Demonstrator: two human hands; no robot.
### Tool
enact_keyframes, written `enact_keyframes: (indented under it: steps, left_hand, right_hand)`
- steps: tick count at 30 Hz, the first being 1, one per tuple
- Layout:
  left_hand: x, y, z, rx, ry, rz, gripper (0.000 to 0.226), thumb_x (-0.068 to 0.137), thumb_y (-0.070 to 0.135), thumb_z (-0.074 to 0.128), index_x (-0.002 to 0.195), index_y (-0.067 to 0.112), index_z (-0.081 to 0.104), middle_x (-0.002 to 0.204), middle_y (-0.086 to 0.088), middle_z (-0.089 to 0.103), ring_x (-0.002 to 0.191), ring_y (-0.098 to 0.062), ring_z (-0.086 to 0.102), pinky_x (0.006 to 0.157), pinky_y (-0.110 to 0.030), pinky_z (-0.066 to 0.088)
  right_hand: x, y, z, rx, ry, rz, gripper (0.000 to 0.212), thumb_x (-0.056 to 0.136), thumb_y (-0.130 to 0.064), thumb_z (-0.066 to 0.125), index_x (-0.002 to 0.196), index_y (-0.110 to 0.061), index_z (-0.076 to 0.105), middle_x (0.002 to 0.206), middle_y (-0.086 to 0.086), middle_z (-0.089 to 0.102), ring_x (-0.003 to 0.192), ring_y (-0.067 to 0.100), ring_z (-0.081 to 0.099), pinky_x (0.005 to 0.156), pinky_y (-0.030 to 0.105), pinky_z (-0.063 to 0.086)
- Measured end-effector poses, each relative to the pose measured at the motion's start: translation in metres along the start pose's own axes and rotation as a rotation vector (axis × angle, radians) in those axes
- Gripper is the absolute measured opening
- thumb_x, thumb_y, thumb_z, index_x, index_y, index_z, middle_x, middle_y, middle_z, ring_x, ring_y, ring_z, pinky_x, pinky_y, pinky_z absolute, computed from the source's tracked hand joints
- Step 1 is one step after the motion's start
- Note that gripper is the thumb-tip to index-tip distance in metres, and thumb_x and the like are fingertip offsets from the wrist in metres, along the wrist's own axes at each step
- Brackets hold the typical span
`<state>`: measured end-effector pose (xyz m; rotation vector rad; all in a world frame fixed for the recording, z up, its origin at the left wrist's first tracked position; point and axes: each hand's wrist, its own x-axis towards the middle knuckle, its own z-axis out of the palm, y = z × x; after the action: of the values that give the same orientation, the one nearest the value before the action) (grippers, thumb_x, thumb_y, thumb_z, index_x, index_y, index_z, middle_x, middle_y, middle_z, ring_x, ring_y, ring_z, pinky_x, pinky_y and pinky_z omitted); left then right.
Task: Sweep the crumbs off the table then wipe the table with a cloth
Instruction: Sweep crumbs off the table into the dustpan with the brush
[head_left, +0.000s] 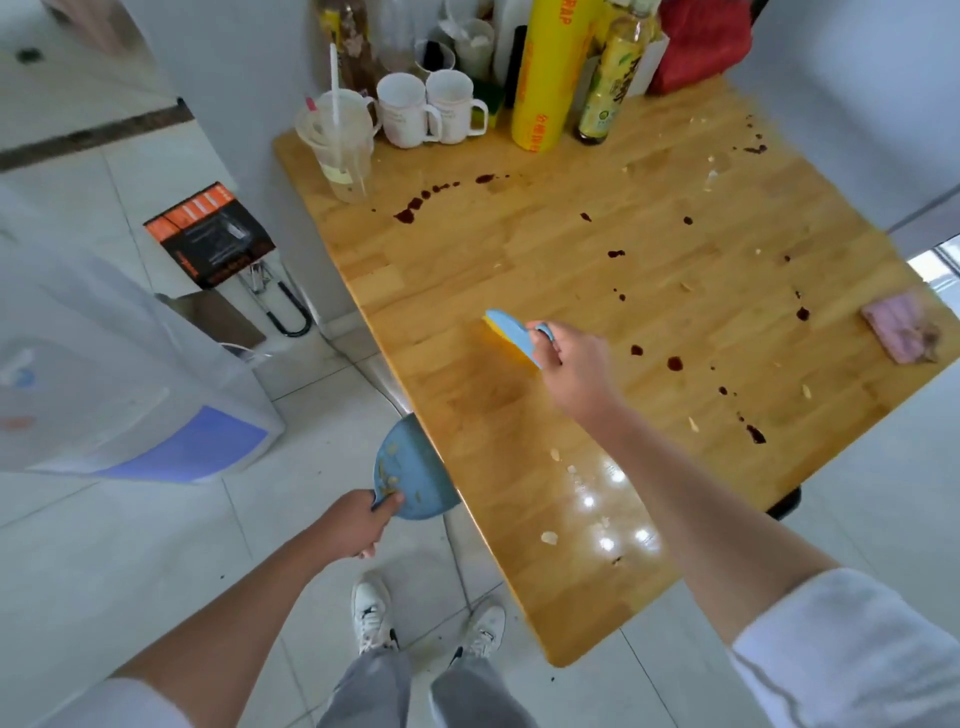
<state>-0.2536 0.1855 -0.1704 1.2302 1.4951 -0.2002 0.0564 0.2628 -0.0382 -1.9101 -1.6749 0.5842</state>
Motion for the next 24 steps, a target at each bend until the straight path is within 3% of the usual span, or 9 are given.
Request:
enact_keyframes:
  steps: [3,4,8,12,16,22,24]
  left_hand:
    - [0.006,-0.001,-0.005,0.006,-0.008,0.026,0.054,0.1,0.054,0.046,0.066,0.012,0.051,0.049,0.002,0.055,0.039,-0.011,0.056,0.041,-0.02,0.042]
    - [0.007,0.0,-0.006,0.019,-0.006,0.037,0.054,0.1,0.054,0.046,0.066,0.013,0.052,0.05,0.002,0.056,0.039,-0.009,0.055,0.041,-0.019,0.042]
    - [0.02,-0.002,-0.017,0.063,-0.008,0.075,0.052,0.1,0.055,0.048,0.065,0.016,0.054,0.051,0.005,0.056,0.042,-0.006,0.053,0.047,-0.02,0.044]
    - [0.034,-0.003,-0.033,0.054,-0.027,0.115,0.053,0.1,0.055,0.046,0.065,0.016,0.053,0.053,0.003,0.056,0.045,-0.01,0.053,0.055,-0.029,0.048]
    - [0.046,-0.001,-0.049,0.112,-0.035,0.137,0.054,0.1,0.057,0.045,0.064,0.017,0.052,0.058,0.0,0.059,0.051,-0.014,0.055,0.065,-0.035,0.053]
    - [0.044,0.003,-0.054,0.152,-0.093,0.138,0.05,0.099,0.057,0.045,0.069,0.018,0.054,0.069,-0.004,0.061,0.061,-0.019,0.057,0.074,-0.039,0.055]
    - [0.041,0.005,-0.054,0.167,-0.097,0.14,0.049,0.099,0.058,0.045,0.07,0.021,0.055,0.07,-0.003,0.062,0.06,-0.018,0.057,0.073,-0.038,0.055]
  right_hand:
    - [0.0,-0.011,0.002,0.021,0.04,-0.046,0.027,0.106,-0.015,0.05,0.115,-0.005,0.073,0.084,0.011,0.076,0.07,0.026,0.067,0.063,0.029,0.048]
    - [0.004,-0.008,-0.005,0.037,0.078,-0.019,0.027,0.106,-0.017,0.049,0.115,-0.007,0.072,0.081,0.01,0.075,0.07,0.023,0.068,0.064,0.027,0.05]
    - [0.048,0.013,-0.034,0.047,0.212,0.197,0.031,0.105,-0.028,0.046,0.115,-0.012,0.071,0.081,0.009,0.074,0.082,0.03,0.072,0.075,0.042,0.057]
    - [0.109,0.012,-0.021,-0.14,0.132,0.186,0.032,0.107,-0.028,0.045,0.12,-0.014,0.07,0.071,0.012,0.06,0.068,0.028,0.054,0.066,0.042,0.047]
    - [0.134,-0.016,0.019,-0.187,0.0,0.082,0.034,0.108,-0.032,0.043,0.123,-0.017,0.069,0.074,0.008,0.063,0.065,0.025,0.054,0.056,0.035,0.039]
    - [0.063,-0.036,0.02,-0.185,-0.065,-0.013,0.027,0.106,-0.021,0.049,0.115,-0.01,0.073,0.053,-0.01,0.041,0.047,0.006,0.038,0.047,0.02,0.026]
    - [0.037,-0.039,0.011,-0.128,-0.078,0.014,0.025,0.106,-0.021,0.051,0.112,-0.014,0.074,0.05,-0.009,0.042,0.044,0.009,0.039,0.044,0.018,0.026]
